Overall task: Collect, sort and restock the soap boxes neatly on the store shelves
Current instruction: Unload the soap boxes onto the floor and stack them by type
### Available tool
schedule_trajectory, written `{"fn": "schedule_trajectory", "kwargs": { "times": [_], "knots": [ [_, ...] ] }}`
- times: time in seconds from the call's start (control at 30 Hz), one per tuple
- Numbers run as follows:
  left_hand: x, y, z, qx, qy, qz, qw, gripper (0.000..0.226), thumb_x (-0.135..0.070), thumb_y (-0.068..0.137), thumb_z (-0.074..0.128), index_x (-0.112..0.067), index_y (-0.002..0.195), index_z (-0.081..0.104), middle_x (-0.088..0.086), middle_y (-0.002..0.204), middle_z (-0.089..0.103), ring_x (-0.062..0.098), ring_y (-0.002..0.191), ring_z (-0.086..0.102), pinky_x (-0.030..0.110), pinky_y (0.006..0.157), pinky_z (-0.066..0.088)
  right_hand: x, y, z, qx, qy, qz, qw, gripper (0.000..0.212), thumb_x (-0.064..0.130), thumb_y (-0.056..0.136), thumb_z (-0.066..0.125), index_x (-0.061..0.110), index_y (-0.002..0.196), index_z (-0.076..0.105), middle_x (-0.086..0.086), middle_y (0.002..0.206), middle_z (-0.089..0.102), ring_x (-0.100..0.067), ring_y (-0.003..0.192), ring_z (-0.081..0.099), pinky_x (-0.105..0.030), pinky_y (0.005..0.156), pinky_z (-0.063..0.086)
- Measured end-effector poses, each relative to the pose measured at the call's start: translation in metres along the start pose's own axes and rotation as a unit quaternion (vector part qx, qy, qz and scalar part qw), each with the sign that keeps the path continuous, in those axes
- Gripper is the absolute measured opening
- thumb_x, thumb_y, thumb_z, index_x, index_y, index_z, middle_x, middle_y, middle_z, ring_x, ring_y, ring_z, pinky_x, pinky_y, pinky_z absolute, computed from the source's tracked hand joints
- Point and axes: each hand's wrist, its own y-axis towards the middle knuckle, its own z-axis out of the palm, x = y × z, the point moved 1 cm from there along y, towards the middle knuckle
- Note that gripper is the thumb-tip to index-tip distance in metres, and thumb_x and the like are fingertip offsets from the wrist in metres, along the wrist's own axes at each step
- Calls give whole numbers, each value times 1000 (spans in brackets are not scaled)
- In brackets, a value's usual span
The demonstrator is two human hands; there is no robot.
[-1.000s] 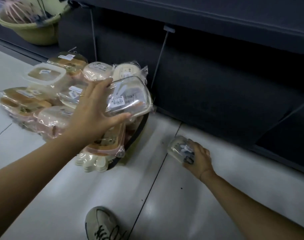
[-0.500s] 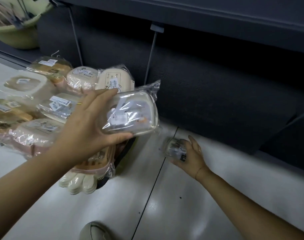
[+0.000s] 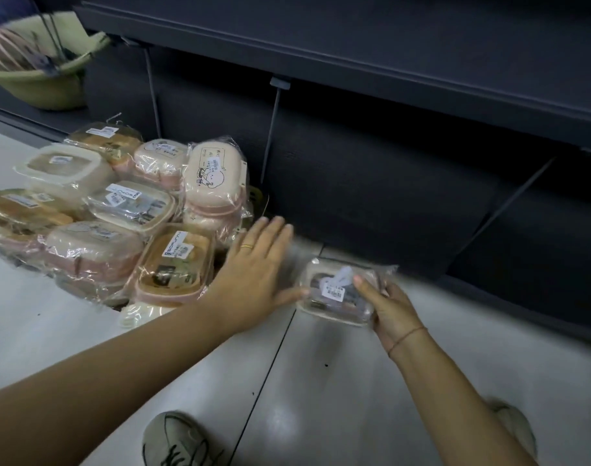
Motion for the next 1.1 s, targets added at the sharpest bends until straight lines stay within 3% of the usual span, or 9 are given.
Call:
{"fn": "schedule_trajectory", "kwargs": {
  "times": [0.1, 0.23, 0.37, 0.43, 0.53, 0.67, 0.83, 1.0, 1.1],
  "knots": [
    [18, 3, 23, 56, 84, -120, 988, 109, -79, 77, 1, -1, 153, -9, 19, 162, -9, 32, 150, -7, 39, 119, -4, -36, 31, -29, -72, 32, 85, 993, 56, 35, 66, 80, 6, 113, 68, -12, 103, 74, -27, 90, 71, -33, 75, 55],
    [32, 3, 47, 65, 40, -140, 987, 100, -63, 94, 38, 3, 151, -10, 21, 162, 1, 30, 150, 9, 33, 120, 7, -55, 71, -25, -88, 26, 114, 989, 34, 29, 79, 76, 9, 106, 69, -11, 100, 73, -24, 81, 71, -31, 69, 54],
    [46, -1, 54, 1, 18, -102, 995, 96, -54, 91, 54, 1, 154, 7, 21, 158, 23, 34, 144, 27, 24, 112, -3, -100, 152, -43, -118, -51, 114, 985, 91, 59, 38, 90, 18, 115, 65, -9, 110, 71, -29, 94, 70, -48, 87, 56],
    [49, 0, 58, 3, 23, -98, 995, 97, -55, 89, 55, 2, 154, 9, 22, 156, 26, 35, 143, 30, 27, 111, 2, -121, 179, -49, -103, -56, 146, 982, 101, 59, 28, 89, 24, 118, 62, -8, 113, 69, -29, 97, 69, -56, 89, 53],
    [51, -1, 63, 7, 18, -99, 995, 100, -57, 86, 55, 2, 153, 9, 23, 155, 28, 35, 142, 32, 30, 111, 12, -105, 163, -22, -96, -22, 178, 979, 84, 53, 46, 79, 30, 124, 57, -3, 116, 68, -29, 102, 66, -54, 86, 51],
    [50, -2, 62, 4, 22, -100, 995, 100, -60, 85, 52, 4, 152, 15, 25, 152, 33, 36, 138, 39, 31, 108, 19, -99, 159, 1, -125, -16, 169, 978, 98, 62, 42, 67, 24, 131, 51, -4, 120, 64, -29, 103, 63, -42, 79, 53],
    [48, -2, 60, -1, 29, -97, 995, 99, -65, 87, 43, 4, 152, 14, 25, 152, 34, 36, 138, 40, 30, 108, 17, -97, 156, 13, -150, -42, 141, 978, 88, 59, 71, 70, 16, 141, 39, -12, 130, 57, -34, 111, 60, -52, 97, 49],
    [45, -5, 51, 12, 28, -104, 994, 97, -71, 89, 17, -1, 153, -7, 19, 162, 0, 28, 151, 4, 31, 112, -11, -75, 135, 13, -163, -124, 131, 970, 97, 71, 55, 62, 12, 132, 50, -11, 127, 58, -32, 106, 61, -43, 92, 51],
    [35, -20, 35, 101, 28, -62, 993, 92, -69, 94, 20, -7, 152, -16, 10, 159, -22, 21, 145, -22, 30, 113, -15, -36, 88, 42, -108, -202, 54, 972, 72, 61, 73, 64, 11, 124, 59, -11, 130, 58, -32, 113, 59, -39, 91, 49]
  ]
}}
